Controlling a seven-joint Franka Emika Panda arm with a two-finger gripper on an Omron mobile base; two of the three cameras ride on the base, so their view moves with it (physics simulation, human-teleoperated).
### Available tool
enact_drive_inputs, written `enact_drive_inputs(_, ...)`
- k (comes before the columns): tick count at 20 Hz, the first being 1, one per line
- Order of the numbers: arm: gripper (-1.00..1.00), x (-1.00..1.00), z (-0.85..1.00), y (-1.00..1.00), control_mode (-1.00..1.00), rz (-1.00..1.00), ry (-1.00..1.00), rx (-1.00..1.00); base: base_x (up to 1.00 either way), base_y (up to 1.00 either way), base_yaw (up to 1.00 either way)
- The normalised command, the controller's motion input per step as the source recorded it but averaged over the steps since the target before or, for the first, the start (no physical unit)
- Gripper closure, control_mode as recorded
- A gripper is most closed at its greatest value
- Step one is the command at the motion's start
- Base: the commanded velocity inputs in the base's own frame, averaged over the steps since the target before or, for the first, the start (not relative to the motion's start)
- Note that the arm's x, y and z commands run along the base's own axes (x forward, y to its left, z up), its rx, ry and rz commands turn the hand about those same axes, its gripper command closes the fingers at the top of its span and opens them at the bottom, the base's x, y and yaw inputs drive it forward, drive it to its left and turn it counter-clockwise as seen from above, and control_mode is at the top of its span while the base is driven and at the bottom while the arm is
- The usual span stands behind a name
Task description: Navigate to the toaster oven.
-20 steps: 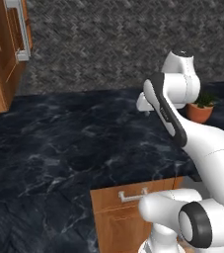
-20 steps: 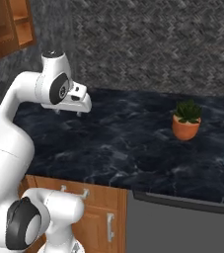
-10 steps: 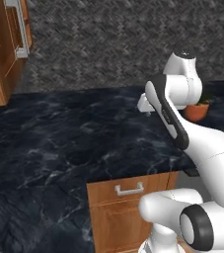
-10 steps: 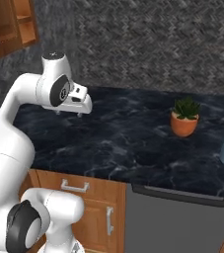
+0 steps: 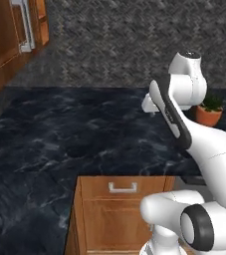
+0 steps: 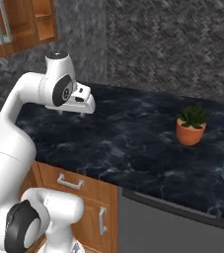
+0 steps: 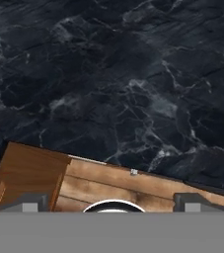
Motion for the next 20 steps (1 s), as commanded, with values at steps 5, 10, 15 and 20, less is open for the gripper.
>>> enact_drive_inputs(5,-1.0,0.0,0.0,0.0,1.0,0.0,0.0,0.0,-0.01,-0.27,0.54)
enact_drive_inputs(10,-1.0,0.0,0.0,0.0,1.0,0.0,0.0,0.0,-0.1,0.28,0.69)
enact_drive_inputs(15,-1.0,0.0,0.0,0.0,1.0,0.0,0.0,0.0,-0.13,0.49,0.72)
enact_drive_inputs(20,-1.0,0.0,0.0,0.0,1.0,0.0,0.0,0.0,-0.2,0.51,0.68)
